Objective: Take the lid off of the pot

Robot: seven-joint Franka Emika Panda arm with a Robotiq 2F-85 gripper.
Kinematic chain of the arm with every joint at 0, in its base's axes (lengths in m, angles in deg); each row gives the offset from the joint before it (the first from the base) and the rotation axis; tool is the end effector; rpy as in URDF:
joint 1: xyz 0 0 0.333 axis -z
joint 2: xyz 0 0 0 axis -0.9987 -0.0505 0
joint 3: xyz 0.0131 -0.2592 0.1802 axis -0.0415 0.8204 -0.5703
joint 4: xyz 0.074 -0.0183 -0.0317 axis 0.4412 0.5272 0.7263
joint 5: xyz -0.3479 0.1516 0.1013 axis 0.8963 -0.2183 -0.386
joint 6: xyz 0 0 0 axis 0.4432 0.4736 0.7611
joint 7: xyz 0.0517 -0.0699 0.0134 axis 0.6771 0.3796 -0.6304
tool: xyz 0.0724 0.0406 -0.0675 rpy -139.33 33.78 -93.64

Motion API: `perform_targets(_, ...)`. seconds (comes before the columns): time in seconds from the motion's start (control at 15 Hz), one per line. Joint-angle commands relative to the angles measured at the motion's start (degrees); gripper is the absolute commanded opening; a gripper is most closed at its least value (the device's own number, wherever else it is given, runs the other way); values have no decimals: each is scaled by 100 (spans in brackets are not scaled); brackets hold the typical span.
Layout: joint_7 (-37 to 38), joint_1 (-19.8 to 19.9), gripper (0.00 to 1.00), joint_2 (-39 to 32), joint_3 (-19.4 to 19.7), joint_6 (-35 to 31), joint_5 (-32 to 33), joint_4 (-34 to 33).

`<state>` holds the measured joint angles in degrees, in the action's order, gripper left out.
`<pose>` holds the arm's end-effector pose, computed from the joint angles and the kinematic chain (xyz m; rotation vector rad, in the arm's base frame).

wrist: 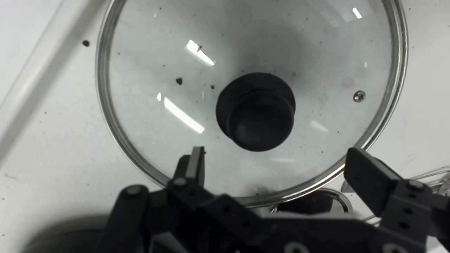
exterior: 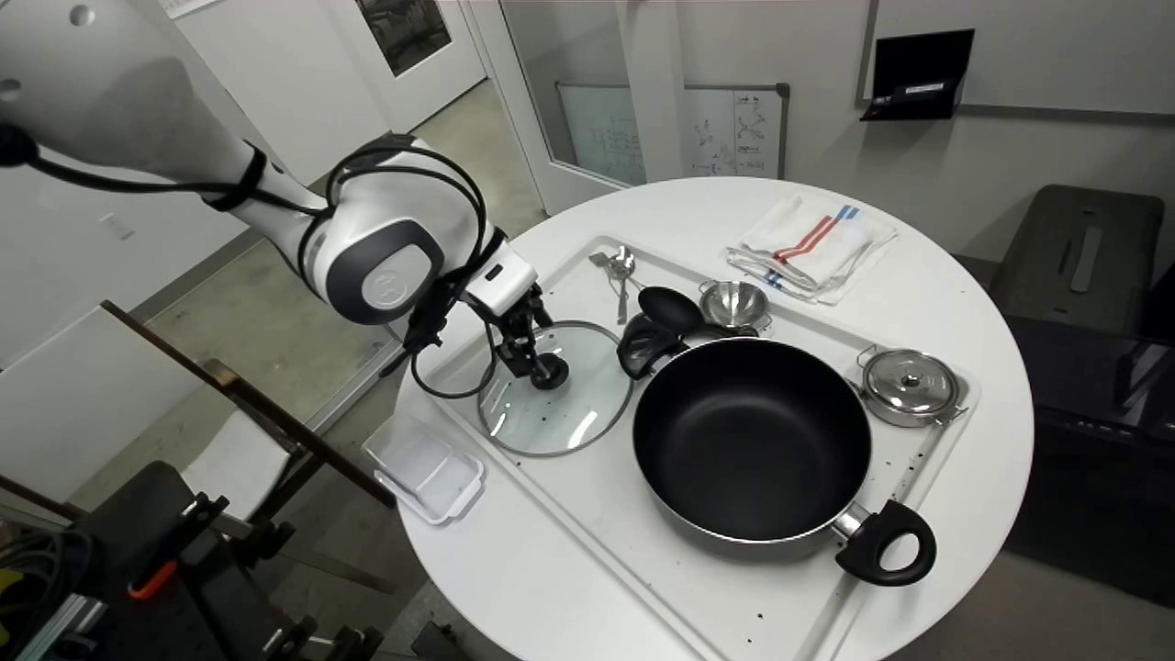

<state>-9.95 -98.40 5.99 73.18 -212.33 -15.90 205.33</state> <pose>0.5788 -0.0174 0.0438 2.7602 -1.4214 0.2888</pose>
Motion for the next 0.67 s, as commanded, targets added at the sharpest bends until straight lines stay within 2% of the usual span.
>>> perform_targets(0.0,-237,1,100,509,-117,20,-111,446)
perform_targets(0.13,-302,-6,100,807,-164,96,-81,695)
perform_targets(0.4,-236,-429,100,1371,256,343,111,1177)
perform_targets(0.6,-233,-606,100,1783,452,478,291,1492)
